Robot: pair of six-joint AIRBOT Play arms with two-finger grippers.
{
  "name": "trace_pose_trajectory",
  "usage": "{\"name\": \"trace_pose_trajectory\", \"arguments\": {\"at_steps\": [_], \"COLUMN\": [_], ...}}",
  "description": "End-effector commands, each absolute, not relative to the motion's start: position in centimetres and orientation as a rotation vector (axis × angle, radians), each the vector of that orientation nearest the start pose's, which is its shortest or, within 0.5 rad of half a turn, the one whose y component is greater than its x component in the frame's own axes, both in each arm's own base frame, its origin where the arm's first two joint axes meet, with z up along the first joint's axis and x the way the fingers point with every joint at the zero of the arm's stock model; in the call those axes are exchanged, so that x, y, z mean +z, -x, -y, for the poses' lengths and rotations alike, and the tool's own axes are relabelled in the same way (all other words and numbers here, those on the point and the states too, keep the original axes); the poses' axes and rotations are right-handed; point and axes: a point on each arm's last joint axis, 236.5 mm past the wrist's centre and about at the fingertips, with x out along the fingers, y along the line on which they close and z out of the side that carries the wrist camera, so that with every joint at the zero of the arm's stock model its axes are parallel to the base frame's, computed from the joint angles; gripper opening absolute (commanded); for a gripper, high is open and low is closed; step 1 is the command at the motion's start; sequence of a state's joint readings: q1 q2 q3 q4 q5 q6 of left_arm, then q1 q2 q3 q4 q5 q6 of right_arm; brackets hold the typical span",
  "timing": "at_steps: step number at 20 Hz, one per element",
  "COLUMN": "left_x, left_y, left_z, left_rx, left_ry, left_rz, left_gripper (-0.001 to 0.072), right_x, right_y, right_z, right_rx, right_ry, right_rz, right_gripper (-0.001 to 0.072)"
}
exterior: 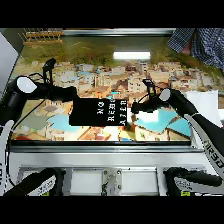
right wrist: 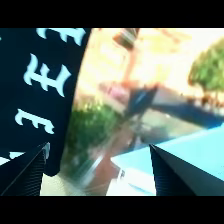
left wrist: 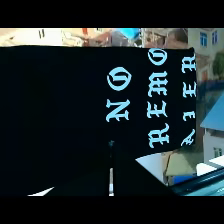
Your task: Fold the clothes and pants, and hang the long-sleeved shirts on hangers.
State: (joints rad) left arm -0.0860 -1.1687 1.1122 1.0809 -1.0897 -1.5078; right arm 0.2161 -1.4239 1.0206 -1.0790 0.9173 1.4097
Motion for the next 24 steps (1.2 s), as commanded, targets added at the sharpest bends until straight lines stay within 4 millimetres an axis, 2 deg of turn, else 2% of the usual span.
{"name": "trace_pose_trajectory", "arguments": {"at_steps": [1, 5, 9, 10, 11, 12, 14, 16, 17, 19, 20, 22, 24], "left_x": [5.6, 5.6, 5.6, 5.6, 5.6, 5.6, 5.6, 5.6, 5.6, 5.6, 5.6, 5.6, 5.6], "left_y": [-36.1, -35.9, -36.0, -36.0, -36.0, -36.0, -36.0, -36.0, -36.0, -35.9, -35.9, -36.0, -36.0], "left_z": [15.0, 15.3, 15.3, 15.3, 15.3, 15.3, 15.3, 15.3, 15.3, 15.3, 15.3, 15.3, 15.3], "left_rx": [-0.401, -0.409, -0.409, -0.408, -0.408, -0.408, -0.408, -0.408, -0.409, -0.409, -0.409, -0.408, -0.408], "left_ry": [0.323, 0.319, 0.319, 0.320, 0.319, 0.319, 0.319, 0.319, 0.319, 0.319, 0.319, 0.318, 0.318], "left_rz": [-1.125, -1.129, -1.127, -1.126, -1.126, -1.126, -1.126, -1.128, -1.129, -1.130, -1.129, -1.128, -1.128], "left_gripper": [0.0007, 0.0007, 0.0007, 0.0007, 0.0007, 0.0007, 0.0007, 0.0007, 0.0007, 0.0007, 0.0007, 0.0007, 0.0007], "right_x": [-7.9, -9.3, -10.8, -11.0, -10.9, -10.6, -9.9, -9.3, -8.9, -7.6, -6.9, -5.1, -2.6], "right_y": [-37.0, -37.3, -36.9, -36.9, -36.7, -36.5, -36.4, -36.4, -36.6, -37.7, -38.7, -41.1, -43.1], "right_z": [-17.5, -22.5, -26.6, -27.8, -29.2, -30.5, -32.7, -33.9, -34.0, -32.7, -30.8, -24.4, -15.1], "right_rx": [0.388, 0.498, 0.534, 0.541, 0.570, 0.599, 0.650, 0.702, 0.719, 0.721, 0.694, 0.584, 0.407], "right_ry": [-0.461, -0.661, -0.752, -0.763, -0.766, -0.774, -0.784, -0.725, -0.710, -0.663, -0.620, -0.504, -0.402], "right_rz": [-1.344, -1.359, -1.373, -1.368, -1.359, -1.350, -1.324, -1.288, -1.275, -1.245, -1.234, -1.216, -1.199], "right_gripper": [0.0705, 0.0704, 0.0693, 0.0607, 0.0486, 0.0441, 0.0433, 0.0028, 0.0021, 0.0021, 0.0020, 0.0021, 0.0020]}}
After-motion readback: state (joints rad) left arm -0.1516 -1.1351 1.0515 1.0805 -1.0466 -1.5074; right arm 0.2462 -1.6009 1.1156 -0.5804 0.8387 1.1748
